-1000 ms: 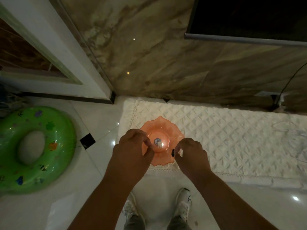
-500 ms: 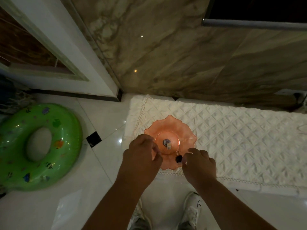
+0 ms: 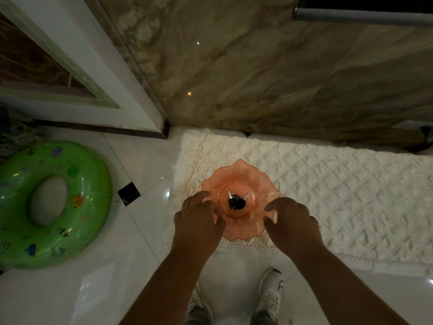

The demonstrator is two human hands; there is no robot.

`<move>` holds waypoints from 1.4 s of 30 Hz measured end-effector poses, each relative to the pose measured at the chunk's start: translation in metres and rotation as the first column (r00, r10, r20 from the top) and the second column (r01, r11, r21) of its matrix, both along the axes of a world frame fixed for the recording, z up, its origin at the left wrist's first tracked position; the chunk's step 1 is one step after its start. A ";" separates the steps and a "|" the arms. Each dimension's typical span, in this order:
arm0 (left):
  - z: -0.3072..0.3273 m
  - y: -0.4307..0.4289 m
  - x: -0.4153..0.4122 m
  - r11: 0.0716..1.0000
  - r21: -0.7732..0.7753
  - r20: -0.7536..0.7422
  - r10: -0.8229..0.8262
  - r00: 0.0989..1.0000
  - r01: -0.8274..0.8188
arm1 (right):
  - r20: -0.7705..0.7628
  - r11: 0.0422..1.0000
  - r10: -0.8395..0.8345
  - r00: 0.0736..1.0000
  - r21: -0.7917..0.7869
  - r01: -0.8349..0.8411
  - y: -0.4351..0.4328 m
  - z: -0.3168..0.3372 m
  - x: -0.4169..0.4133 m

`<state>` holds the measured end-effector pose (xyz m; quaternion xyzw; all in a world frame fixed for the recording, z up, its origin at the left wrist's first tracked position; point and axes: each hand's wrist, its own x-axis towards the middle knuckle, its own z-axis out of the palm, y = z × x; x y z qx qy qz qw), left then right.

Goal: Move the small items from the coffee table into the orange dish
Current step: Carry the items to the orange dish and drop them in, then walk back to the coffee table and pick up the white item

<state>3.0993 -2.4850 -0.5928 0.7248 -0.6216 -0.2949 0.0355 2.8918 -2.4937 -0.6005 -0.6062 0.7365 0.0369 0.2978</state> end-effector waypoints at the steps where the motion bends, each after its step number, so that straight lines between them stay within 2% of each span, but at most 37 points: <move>1: -0.004 0.000 0.000 1.000 0.016 0.003 0.003 1.000 -0.003 | 0.003 1.000 -0.002 1.000 -0.001 0.002 -0.002 -0.001 0.000; 8: -0.013 0.006 -0.001 0.977 0.207 0.018 -0.053 0.998 0.048 | 0.033 1.000 -0.005 0.999 -0.001 0.005 -0.005 0.004 0.000; 14: 0.011 0.003 -0.001 0.991 0.132 0.015 -0.029 0.999 0.027 | 0.096 0.999 -0.026 0.995 -0.022 0.028 -0.007 0.024 0.002; 19: 0.055 0.000 0.003 0.999 0.028 -0.134 0.036 0.990 -0.033 | 0.172 0.999 -0.044 0.984 0.004 0.044 -0.010 0.063 0.001; 23: 0.117 0.000 0.004 0.996 -0.032 -0.241 0.076 0.968 -0.086 | 0.243 0.998 -0.019 0.970 -0.053 0.033 -0.013 0.126 -0.003; 27: 0.207 0.004 -0.005 0.983 -0.177 -0.270 0.000 0.963 -0.050 | 0.319 0.989 -0.028 0.947 -0.130 0.072 -0.011 0.214 -0.013; 33: 0.360 0.027 -0.037 0.951 -0.307 -0.289 -0.110 0.951 0.017 | 0.405 0.956 0.005 0.914 -0.269 0.114 0.016 0.367 -0.035; 37: 0.445 0.051 -0.056 0.914 -0.404 -0.316 -0.183 0.931 0.043 | 0.395 0.935 0.036 0.918 -0.337 0.108 0.048 0.447 -0.055; 42: 0.506 0.073 -0.073 0.872 -0.473 -0.327 -0.305 0.894 0.124 | 0.325 0.896 0.005 0.946 -0.421 0.140 0.094 0.512 -0.080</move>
